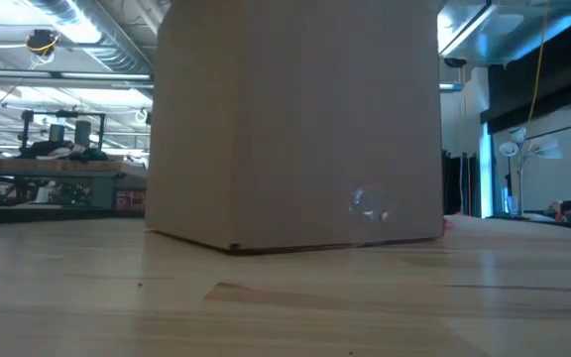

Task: Unpack boxes
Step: Open the cardboard box using the utility knife

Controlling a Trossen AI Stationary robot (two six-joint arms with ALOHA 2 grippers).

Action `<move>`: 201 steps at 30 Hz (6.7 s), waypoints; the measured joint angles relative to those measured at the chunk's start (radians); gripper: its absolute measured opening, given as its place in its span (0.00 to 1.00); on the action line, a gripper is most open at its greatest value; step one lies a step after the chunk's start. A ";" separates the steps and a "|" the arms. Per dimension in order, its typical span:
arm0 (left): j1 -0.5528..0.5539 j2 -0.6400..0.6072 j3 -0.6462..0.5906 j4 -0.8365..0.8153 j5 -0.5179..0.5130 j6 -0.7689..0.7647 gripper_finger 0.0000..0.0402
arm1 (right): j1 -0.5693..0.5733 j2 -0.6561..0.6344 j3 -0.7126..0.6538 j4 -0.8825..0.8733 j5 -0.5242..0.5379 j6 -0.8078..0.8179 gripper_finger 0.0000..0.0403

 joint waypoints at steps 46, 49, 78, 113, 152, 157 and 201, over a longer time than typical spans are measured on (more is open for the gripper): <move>0.120 -0.044 -0.004 0.374 0.488 0.286 0.01 | 0.053 0.075 0.582 -1.001 -0.127 0.492 0.33; 0.138 0.019 -0.006 0.400 0.513 0.343 0.01 | 0.072 0.091 0.615 -1.136 -0.199 0.617 0.33; 0.155 0.284 -0.004 0.504 0.716 0.430 0.37 | 0.073 0.190 0.539 -1.164 -0.075 0.580 0.33; -0.065 0.612 0.334 0.309 0.360 0.599 0.35 | 0.020 0.221 0.539 -1.109 -0.120 0.440 0.33; -0.004 0.645 0.382 0.309 0.271 0.639 0.35 | 0.026 0.212 0.509 -1.211 -0.321 0.449 0.12; -0.008 0.567 0.389 0.256 0.264 0.587 0.35 | 0.028 0.212 0.504 -1.258 -0.253 0.578 0.12; -0.009 0.494 0.384 0.119 0.269 0.448 0.35 | 0.402 0.570 -0.094 -0.532 -0.315 0.834 0.40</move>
